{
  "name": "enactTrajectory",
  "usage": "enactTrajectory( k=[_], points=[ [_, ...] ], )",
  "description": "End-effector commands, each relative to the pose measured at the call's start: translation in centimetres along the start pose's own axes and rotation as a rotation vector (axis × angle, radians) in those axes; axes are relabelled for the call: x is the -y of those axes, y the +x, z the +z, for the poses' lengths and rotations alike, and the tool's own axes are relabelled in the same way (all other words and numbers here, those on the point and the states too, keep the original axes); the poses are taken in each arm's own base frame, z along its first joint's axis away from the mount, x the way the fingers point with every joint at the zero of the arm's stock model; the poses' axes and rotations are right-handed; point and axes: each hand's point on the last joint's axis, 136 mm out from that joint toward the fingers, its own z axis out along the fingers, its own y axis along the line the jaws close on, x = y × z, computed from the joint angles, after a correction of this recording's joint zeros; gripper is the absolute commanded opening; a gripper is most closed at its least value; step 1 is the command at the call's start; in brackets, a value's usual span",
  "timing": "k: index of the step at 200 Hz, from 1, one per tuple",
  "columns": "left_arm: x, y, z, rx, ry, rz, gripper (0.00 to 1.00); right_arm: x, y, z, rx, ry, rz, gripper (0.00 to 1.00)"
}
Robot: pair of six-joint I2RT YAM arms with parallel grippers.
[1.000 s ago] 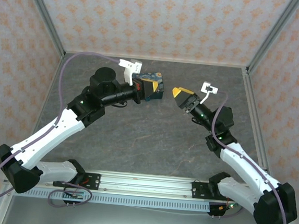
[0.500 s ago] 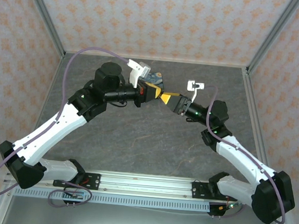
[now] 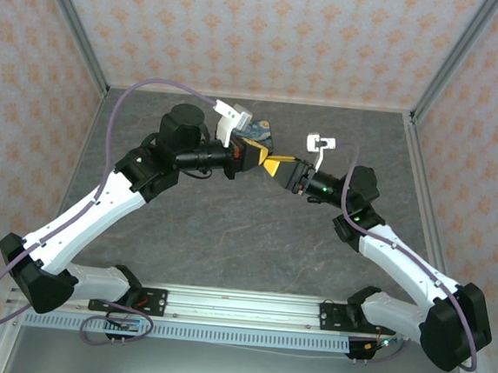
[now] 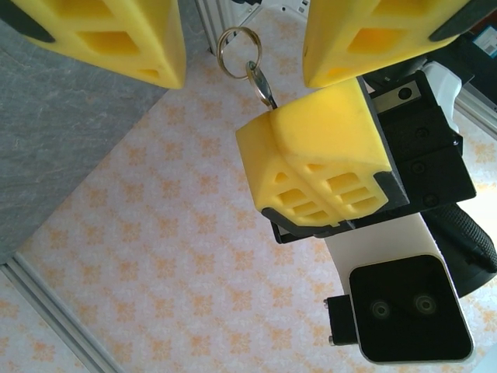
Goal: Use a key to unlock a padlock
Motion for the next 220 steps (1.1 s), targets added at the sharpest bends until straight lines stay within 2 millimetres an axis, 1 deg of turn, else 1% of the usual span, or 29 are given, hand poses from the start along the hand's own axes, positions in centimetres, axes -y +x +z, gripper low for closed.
enactTrajectory(
  k=[1, 36, 67, 104, 152, 163, 168, 182, 192, 206, 220],
  points=[
    [1.1, -0.9, -0.2, 0.01, 0.037, 0.034, 0.0, -1.8, -0.9, 0.4, 0.006, -0.049, -0.058, 0.41],
    [1.0, -0.7, 0.0, 0.003, 0.037, 0.034, 0.0, -1.8, -1.0, 0.4, 0.003, -0.05, -0.062, 0.35],
    [0.9, -0.8, 0.1, 0.005, 0.034, 0.035, 0.0, -1.5, -0.6, 0.5, -0.009, -0.045, -0.054, 0.28],
    [0.8, -0.7, 0.2, 0.003, 0.033, 0.036, 0.0, -1.3, -0.4, 0.5, -0.013, -0.039, -0.056, 0.22],
    [0.5, -0.5, 0.5, -0.01, 0.024, 0.048, 0.0, -1.2, -0.2, 0.4, -0.021, -0.031, -0.059, 0.01],
    [0.3, -0.5, 0.6, -0.014, 0.014, 0.053, 0.0, -1.1, -0.1, 0.3, -0.023, -0.02, -0.063, 0.0],
    [0.2, -0.5, 0.6, -0.014, 0.007, 0.055, 0.04, -1.0, 0.0, 0.2, -0.022, -0.01, -0.065, 0.0],
    [-0.1, -0.7, 0.6, -0.014, -0.011, 0.063, 0.09, -0.2, 0.2, -0.1, -0.021, 0.04, -0.067, 0.0],
    [-0.5, -0.9, 0.7, -0.011, -0.027, 0.067, 0.22, 0.2, 0.3, -0.4, -0.018, 0.07, -0.074, 0.0],
    [-1.4, -1.2, 0.8, -0.005, -0.06, 0.063, 0.3, 1.1, 0.5, -1.0, -0.008, 0.14, -0.079, 0.0],
    [-2.7, -1.7, 1.0, 0.008, -0.1, 0.037, 0.43, 2.5, 0.8, -2.0, -0.006, 0.242, -0.085, 0.0]
  ],
)
